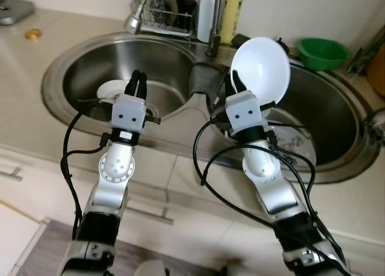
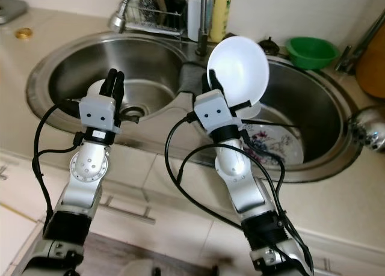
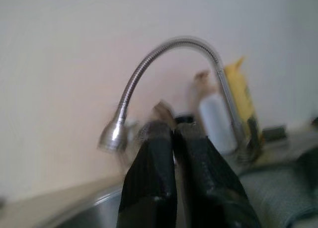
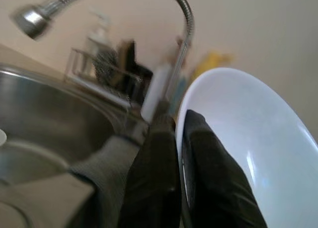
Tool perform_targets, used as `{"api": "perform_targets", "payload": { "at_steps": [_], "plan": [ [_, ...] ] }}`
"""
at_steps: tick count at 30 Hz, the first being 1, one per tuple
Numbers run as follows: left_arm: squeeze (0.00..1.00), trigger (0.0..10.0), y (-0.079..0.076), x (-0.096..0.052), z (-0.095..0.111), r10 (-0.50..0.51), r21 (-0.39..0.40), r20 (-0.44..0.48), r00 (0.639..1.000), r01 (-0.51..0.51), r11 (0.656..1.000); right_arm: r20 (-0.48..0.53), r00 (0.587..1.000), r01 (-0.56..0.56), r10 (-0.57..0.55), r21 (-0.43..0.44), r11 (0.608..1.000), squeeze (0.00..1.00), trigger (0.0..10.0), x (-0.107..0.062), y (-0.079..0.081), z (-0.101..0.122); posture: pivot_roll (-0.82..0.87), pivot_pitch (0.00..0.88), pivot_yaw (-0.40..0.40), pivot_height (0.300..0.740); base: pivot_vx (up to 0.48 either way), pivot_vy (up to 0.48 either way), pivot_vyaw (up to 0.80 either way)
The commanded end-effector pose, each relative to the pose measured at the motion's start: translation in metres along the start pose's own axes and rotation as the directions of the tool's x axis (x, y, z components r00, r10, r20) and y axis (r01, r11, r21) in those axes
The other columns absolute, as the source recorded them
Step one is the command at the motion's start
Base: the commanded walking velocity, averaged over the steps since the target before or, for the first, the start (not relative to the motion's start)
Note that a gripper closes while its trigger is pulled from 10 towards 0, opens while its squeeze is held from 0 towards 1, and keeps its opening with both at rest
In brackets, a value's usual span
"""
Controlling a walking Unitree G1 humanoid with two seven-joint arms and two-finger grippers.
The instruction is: Kitchen organization
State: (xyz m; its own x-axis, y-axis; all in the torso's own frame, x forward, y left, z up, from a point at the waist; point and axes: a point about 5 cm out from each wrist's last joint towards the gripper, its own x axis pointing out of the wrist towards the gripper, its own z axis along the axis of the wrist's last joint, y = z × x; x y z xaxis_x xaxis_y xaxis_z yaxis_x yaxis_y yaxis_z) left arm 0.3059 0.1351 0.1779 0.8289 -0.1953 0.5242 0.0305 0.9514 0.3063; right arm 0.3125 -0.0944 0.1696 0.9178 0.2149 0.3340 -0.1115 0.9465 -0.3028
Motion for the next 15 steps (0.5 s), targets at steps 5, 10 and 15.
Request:
{"api": "perform_targets", "payload": {
  "at_steps": [5,10,15],
  "plan": [
    [0.00,10.0,-0.002,-0.007,-0.008,-0.020,0.004,-0.042,0.999,0.020,1.000,-0.189,0.982,0.008,0.022,0.156,0.988,0.00,10.0,0.007,0.002,-0.021,0.17,0.000,-0.032,0.740,0.000,0.000,0.00],
    [0.00,10.0,-0.003,-0.006,-0.009,-0.021,0.001,-0.043,0.999,0.021,1.000,-0.444,0.896,0.128,0.013,0.286,0.949,0.37,10.0,0.007,-0.007,-0.051,0.17,0.000,-0.035,0.740,0.000,0.000,0.00],
    [0.00,10.0,-0.003,-0.007,-0.009,-0.023,-0.002,-0.045,0.999,0.023,1.000,-0.458,0.889,0.173,0.002,0.340,0.924,1.00,10.0,0.007,-0.012,-0.053,0.17,0.000,-0.035,0.740,0.000,0.000,0.00]
  ]
}}
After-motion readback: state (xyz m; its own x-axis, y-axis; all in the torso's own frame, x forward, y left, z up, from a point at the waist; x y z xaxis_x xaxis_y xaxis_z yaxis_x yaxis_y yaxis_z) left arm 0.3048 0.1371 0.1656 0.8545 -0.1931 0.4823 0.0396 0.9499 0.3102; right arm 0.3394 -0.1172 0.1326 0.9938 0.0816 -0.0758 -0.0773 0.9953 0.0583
